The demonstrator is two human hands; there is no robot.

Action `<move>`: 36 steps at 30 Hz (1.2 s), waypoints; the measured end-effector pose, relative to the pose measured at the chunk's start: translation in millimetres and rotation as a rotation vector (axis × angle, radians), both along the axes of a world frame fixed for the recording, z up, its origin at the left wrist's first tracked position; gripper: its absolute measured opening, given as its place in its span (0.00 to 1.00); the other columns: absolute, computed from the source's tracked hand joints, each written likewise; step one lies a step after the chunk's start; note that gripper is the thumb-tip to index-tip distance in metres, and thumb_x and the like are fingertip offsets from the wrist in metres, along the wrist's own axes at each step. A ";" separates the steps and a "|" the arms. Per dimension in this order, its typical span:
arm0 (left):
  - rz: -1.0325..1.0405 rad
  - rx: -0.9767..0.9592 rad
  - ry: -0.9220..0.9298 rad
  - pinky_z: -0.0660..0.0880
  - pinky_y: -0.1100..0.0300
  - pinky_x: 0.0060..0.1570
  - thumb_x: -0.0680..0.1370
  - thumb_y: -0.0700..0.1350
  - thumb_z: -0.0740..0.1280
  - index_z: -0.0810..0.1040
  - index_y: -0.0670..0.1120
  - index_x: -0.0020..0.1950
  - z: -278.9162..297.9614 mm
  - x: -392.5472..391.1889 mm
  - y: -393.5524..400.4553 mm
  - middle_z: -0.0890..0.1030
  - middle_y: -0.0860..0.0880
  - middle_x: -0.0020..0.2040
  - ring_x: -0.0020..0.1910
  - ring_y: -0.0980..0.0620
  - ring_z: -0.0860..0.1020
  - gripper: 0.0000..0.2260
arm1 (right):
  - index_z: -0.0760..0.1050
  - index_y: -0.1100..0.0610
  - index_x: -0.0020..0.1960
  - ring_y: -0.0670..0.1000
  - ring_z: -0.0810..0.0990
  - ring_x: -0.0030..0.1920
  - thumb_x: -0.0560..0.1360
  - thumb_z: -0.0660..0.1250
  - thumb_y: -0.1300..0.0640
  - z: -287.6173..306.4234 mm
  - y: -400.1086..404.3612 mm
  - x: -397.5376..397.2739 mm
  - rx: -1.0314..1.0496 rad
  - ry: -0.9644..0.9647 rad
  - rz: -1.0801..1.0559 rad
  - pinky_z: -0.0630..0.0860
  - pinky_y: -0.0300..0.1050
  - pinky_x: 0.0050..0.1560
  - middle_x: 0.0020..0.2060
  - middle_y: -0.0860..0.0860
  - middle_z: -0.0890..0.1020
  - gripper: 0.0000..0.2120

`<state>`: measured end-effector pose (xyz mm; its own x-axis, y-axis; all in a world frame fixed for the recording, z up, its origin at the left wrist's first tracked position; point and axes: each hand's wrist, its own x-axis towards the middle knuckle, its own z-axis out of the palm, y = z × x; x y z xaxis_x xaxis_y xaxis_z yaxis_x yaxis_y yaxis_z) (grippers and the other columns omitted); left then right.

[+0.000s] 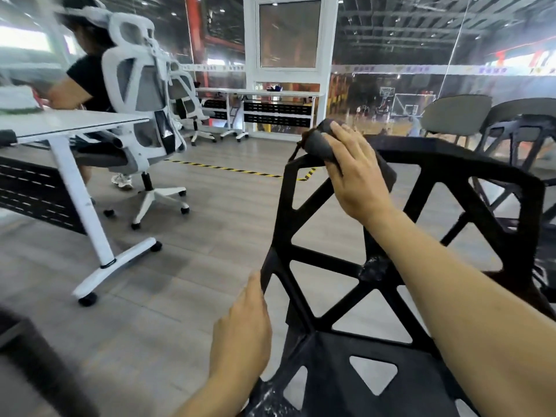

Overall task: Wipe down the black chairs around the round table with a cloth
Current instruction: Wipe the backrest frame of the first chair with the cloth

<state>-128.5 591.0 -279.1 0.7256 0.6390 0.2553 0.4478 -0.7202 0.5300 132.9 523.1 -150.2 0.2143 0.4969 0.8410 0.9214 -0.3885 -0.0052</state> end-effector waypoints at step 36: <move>0.044 0.014 -0.074 0.65 0.51 0.40 0.85 0.46 0.50 0.59 0.53 0.78 -1.2 0.0 0.9 0.82 0.46 0.53 0.44 0.39 0.79 0.20 | 0.73 0.63 0.73 0.61 0.75 0.66 0.76 0.65 0.73 -142.6 -1.4 -94.6 0.050 0.104 0.024 0.73 0.56 0.67 0.70 0.60 0.74 0.25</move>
<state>-128.5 591.9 -280.3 0.6757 0.6660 0.3161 0.4396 -0.7082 0.5524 38.2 521.7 -292.8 0.2903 0.4609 0.8386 0.9238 -0.3636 -0.1200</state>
